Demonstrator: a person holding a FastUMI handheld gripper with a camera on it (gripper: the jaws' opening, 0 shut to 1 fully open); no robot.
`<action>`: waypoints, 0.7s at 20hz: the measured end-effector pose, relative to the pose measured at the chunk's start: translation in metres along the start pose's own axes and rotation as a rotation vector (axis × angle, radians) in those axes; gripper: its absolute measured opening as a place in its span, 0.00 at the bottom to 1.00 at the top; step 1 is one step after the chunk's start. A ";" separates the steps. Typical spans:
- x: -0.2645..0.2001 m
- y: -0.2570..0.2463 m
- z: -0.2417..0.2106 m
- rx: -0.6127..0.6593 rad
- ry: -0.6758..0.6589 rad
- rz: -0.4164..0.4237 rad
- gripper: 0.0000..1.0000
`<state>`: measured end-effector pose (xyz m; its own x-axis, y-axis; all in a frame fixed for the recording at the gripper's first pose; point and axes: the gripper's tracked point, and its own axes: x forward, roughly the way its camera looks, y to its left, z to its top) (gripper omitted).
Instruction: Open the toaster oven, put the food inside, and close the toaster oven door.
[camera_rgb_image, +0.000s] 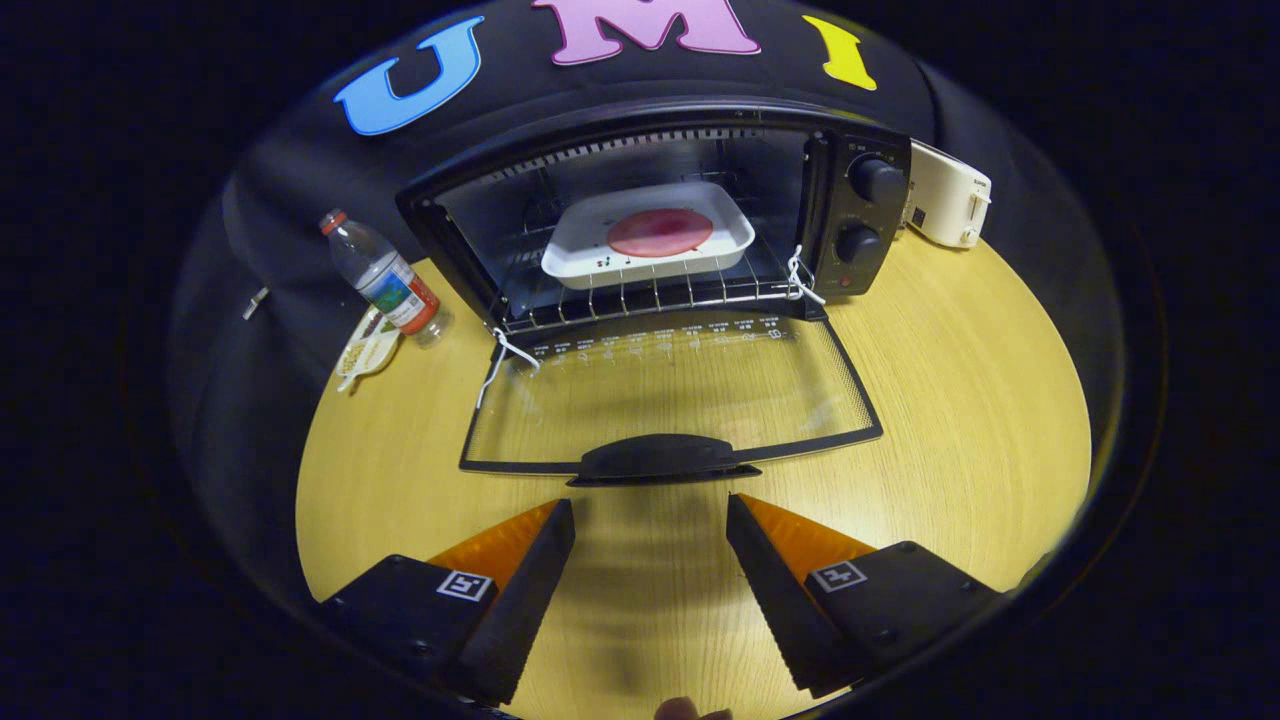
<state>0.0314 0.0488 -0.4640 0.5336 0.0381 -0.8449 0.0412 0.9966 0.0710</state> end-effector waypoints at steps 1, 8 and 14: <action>0.006 0.000 -0.002 -0.006 0.010 -0.013 0.99; 0.037 -0.013 -0.007 -0.074 0.051 -0.115 0.99; 0.033 -0.014 -0.003 -0.080 0.048 -0.125 0.97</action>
<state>0.0455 0.0369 -0.4942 0.4870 -0.0856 -0.8692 0.0362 0.9963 -0.0778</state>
